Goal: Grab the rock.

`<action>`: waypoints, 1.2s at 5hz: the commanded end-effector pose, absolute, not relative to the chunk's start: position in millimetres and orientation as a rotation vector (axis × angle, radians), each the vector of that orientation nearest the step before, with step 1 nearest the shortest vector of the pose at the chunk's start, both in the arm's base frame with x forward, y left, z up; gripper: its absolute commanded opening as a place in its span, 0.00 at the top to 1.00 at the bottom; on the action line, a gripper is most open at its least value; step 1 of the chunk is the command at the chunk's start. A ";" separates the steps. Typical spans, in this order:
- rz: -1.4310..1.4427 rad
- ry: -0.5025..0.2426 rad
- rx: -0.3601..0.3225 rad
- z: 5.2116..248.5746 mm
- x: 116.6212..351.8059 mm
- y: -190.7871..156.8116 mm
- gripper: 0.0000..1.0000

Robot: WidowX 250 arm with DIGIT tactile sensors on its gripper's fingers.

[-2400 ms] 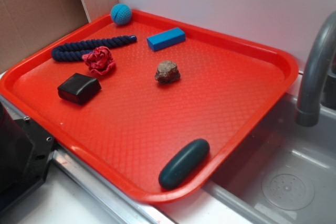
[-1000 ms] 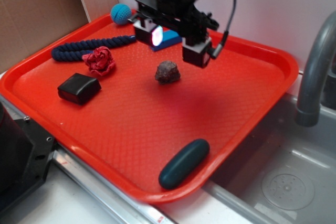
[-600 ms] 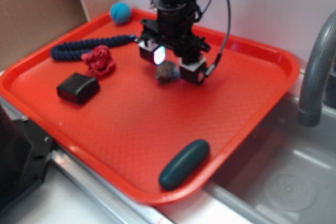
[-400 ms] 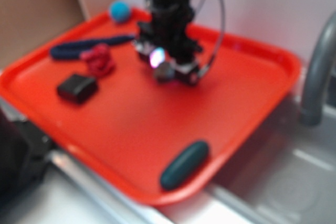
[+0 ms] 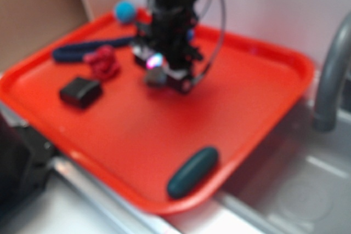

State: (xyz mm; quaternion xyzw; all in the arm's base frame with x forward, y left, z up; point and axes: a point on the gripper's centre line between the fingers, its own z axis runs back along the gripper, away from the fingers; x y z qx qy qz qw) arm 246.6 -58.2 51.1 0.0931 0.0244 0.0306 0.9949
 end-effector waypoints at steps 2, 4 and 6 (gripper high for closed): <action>-0.046 -0.101 0.165 214.2 212.1 -82.4 1.00; 0.025 -0.212 0.058 242.3 200.4 -54.6 1.00; 0.095 -0.248 0.022 229.5 214.6 -27.2 1.00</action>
